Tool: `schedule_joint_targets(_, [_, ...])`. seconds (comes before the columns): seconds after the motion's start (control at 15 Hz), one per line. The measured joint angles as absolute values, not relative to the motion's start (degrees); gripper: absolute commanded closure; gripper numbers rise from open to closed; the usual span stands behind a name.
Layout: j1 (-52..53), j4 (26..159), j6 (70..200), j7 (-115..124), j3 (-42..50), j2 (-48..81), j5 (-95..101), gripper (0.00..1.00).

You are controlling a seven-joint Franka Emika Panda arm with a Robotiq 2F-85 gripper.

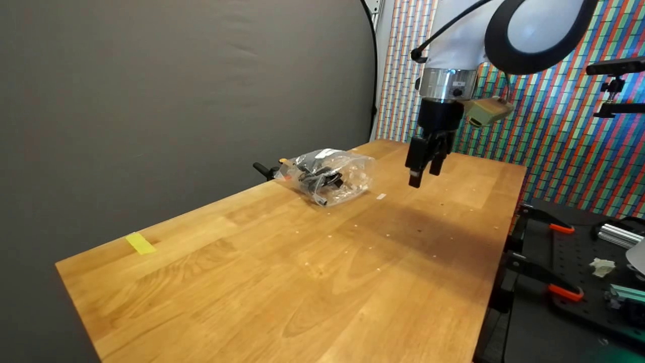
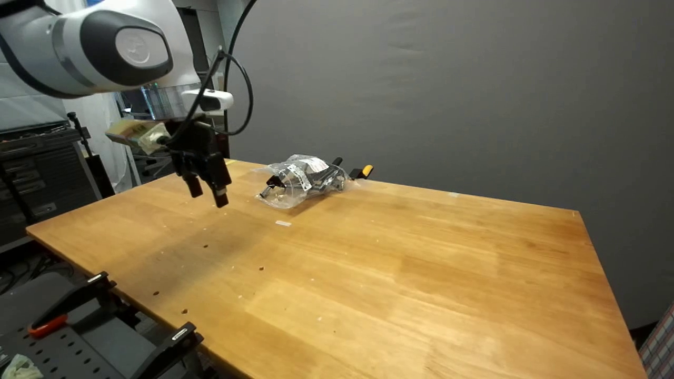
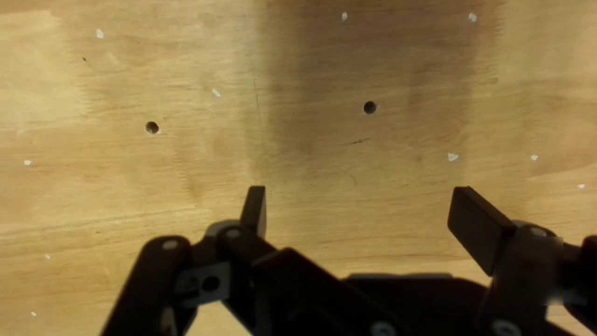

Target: Remove the object from the plastic bag

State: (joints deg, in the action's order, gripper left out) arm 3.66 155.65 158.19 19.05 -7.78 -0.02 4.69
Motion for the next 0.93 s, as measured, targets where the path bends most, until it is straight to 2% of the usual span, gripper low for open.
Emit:
schedule_joint_targets(0.4, [3.1,154.7,178.6,21.7,-3.7,9.8,5.5,0.00])
schedule_joint_targets(0.93, [2.8,148.8,190.6,21.2,-10.8,16.8,-4.3,0.00])
